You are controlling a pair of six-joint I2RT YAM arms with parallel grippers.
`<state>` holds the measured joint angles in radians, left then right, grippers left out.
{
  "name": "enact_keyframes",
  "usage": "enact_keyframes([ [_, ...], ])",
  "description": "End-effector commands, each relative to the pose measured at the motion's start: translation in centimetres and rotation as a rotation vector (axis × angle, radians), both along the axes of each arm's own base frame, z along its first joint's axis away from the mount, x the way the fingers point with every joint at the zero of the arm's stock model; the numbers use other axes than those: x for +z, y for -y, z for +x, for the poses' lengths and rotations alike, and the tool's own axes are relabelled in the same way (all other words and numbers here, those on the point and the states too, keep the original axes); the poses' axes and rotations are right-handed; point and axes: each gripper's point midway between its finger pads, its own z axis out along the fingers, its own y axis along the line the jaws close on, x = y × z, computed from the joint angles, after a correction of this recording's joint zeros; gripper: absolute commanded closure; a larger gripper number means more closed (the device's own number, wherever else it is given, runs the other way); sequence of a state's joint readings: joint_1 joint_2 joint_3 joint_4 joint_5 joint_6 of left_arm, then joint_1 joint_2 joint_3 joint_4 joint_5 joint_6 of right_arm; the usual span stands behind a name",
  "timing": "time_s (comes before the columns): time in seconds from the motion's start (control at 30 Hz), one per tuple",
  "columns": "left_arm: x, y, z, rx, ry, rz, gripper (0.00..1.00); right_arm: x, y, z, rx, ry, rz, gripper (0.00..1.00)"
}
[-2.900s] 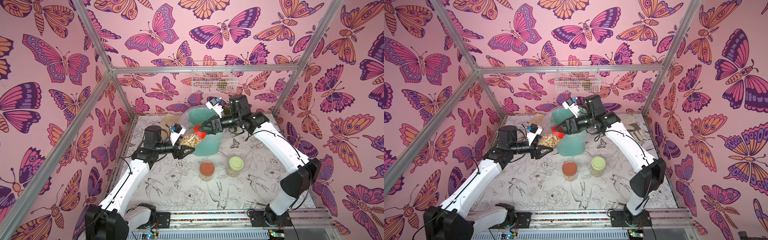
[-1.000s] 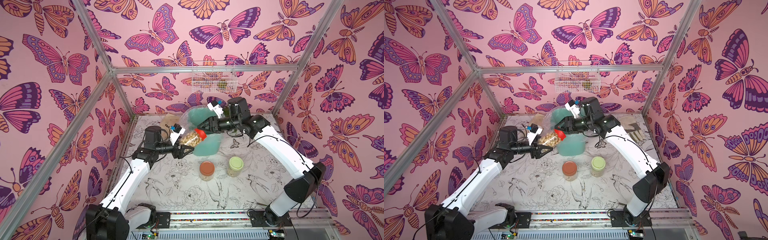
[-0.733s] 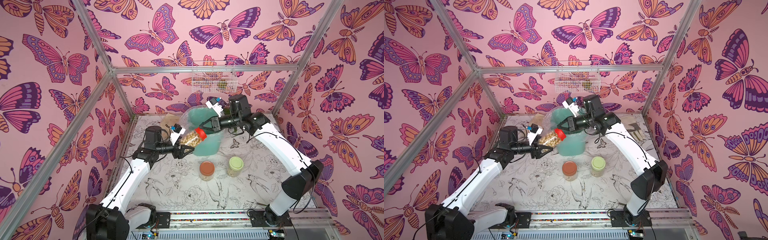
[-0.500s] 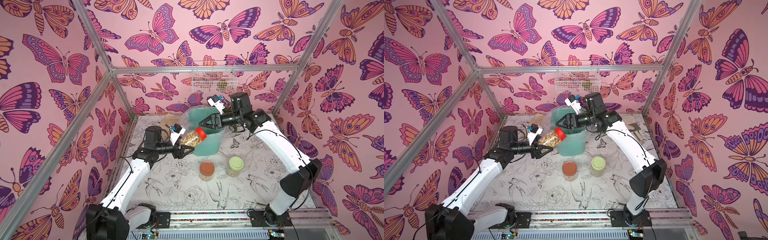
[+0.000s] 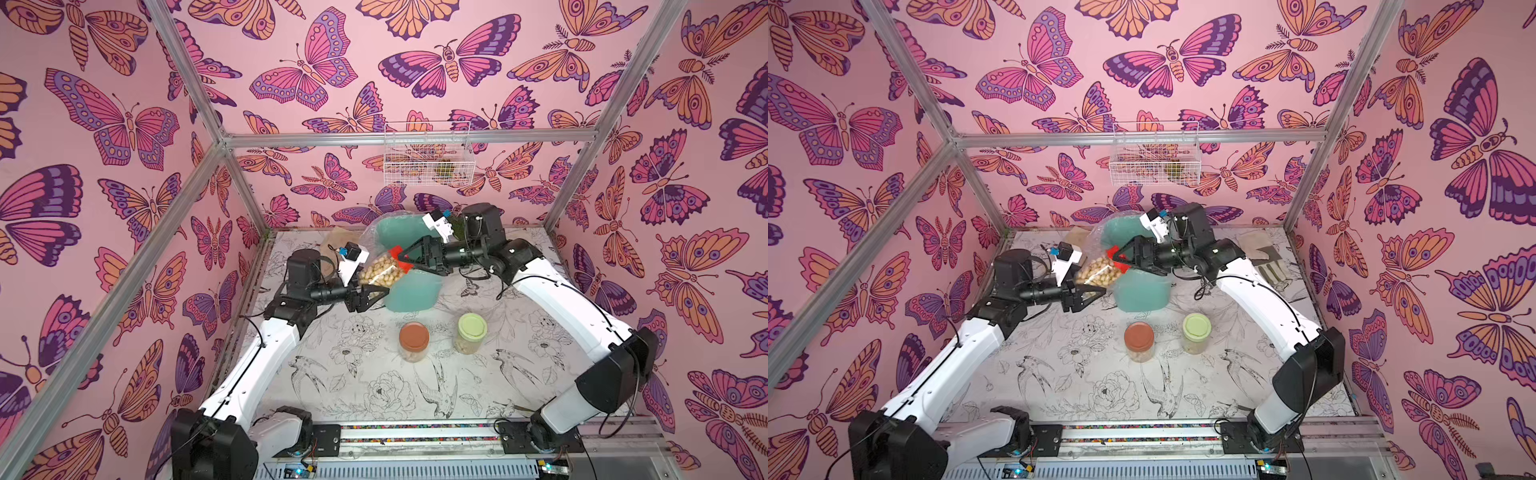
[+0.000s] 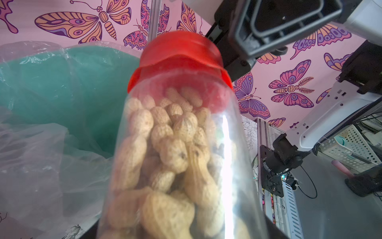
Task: Empty moldy peanuts from jars
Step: Unscrew the lid from the jar.
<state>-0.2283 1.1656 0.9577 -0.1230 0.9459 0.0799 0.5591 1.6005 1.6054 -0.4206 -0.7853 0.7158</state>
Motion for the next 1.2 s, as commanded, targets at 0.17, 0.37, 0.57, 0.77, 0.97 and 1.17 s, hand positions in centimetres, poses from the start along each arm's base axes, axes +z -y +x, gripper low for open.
enact_keyframes([
  [0.17, 1.2, 0.1, -0.5, -0.022, 0.039, -0.032, 1.00, 1.9, -1.7, 0.3, 0.016, 0.023, 0.058, 0.16],
  [0.37, 0.4, 0.2, -0.4, -0.033, 0.012, -0.028, 1.00, 3.2, -1.6, 0.0, 0.046, 0.096, 0.067, 0.40],
  [0.57, -0.5, 0.4, -0.6, -0.056, -0.027, -0.024, 1.00, 4.0, -1.7, -0.8, 0.132, 0.193, 0.023, 0.57],
  [0.77, -0.6, 0.6, -1.1, -0.090, -0.055, -0.038, 1.00, 3.2, -1.2, -2.3, 0.321, 0.396, -0.015, 0.58],
  [0.97, -0.4, 0.7, -1.5, -0.108, -0.060, -0.047, 1.00, 1.5, -0.2, -2.7, 0.460, 0.595, -0.058, 0.53],
  [1.17, -0.3, 0.8, -1.4, -0.112, -0.059, -0.048, 1.00, 2.2, -0.4, -2.3, 0.470, 0.616, -0.062, 0.25],
])
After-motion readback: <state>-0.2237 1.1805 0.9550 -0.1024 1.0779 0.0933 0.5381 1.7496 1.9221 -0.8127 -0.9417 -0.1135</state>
